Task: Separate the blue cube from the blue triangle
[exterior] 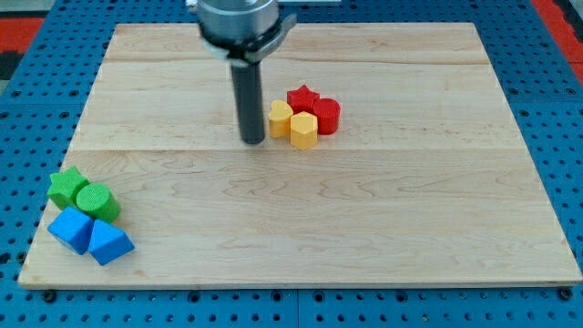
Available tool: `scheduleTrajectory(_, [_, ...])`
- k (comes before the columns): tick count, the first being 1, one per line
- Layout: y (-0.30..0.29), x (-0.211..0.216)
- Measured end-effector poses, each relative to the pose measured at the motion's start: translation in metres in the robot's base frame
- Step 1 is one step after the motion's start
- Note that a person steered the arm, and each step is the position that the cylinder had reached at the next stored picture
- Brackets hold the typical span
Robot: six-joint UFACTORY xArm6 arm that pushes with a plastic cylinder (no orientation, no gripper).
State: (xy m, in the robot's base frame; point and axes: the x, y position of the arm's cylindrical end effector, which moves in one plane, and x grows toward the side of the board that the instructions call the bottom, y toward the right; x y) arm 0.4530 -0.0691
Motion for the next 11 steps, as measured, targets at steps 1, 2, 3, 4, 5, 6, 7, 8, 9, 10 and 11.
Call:
scheduleTrajectory(1, [0.005, 0.092])
scheduleTrajectory(2, [-0.040, 0.165])
scheduleTrajectory(3, [-0.128, 0.165])
scheduleTrajectory(4, [-0.222, 0.159])
scheduleTrajectory(5, [-0.226, 0.133])
scheduleTrajectory(6, [-0.167, 0.123])
scheduleTrajectory(7, [-0.115, 0.086])
scheduleTrajectory(8, [-0.088, 0.048])
scheduleTrajectory(9, [-0.064, 0.043])
scheduleTrajectory(10, [-0.035, 0.016])
scheduleTrajectory(11, [0.000, 0.004])
